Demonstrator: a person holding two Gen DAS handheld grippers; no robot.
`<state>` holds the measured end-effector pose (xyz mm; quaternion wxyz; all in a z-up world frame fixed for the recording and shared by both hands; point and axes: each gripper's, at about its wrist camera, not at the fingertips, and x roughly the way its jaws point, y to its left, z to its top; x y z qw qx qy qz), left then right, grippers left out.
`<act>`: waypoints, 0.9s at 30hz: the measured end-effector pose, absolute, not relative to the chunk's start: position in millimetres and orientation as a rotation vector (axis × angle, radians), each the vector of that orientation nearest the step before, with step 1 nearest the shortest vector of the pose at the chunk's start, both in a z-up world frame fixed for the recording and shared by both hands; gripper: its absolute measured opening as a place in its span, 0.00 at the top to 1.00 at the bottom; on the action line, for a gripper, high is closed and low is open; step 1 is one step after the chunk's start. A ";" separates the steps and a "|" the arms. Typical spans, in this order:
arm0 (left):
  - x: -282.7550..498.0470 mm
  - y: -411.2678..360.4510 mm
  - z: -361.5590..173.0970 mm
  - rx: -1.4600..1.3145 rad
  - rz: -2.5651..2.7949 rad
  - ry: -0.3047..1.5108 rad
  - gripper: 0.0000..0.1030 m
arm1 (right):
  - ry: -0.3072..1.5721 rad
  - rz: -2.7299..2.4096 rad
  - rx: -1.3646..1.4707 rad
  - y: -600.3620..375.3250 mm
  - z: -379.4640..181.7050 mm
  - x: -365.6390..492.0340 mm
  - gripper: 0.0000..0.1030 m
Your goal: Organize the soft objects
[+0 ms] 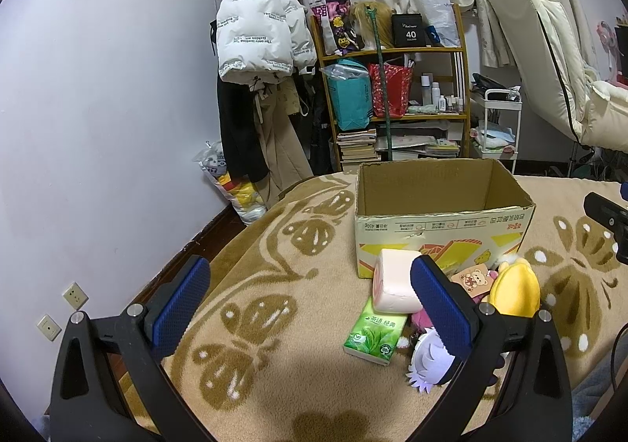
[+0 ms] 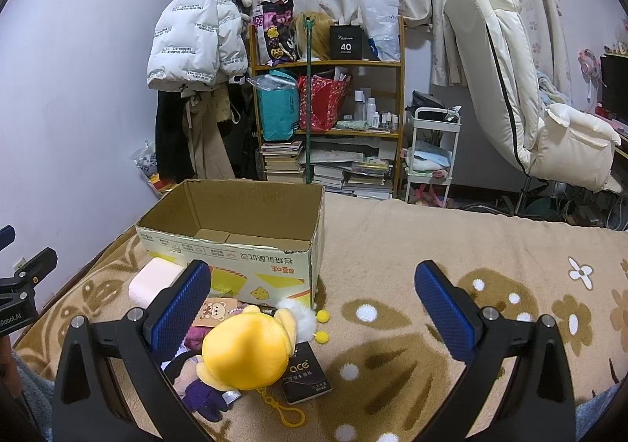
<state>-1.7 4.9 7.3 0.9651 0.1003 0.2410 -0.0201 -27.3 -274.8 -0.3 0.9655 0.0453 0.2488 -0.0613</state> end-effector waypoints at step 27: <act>-2.1 15.8 13.0 0.203 -0.034 0.486 0.02 | 0.497 -0.125 0.084 -277.8 -3.2 -26.5 0.00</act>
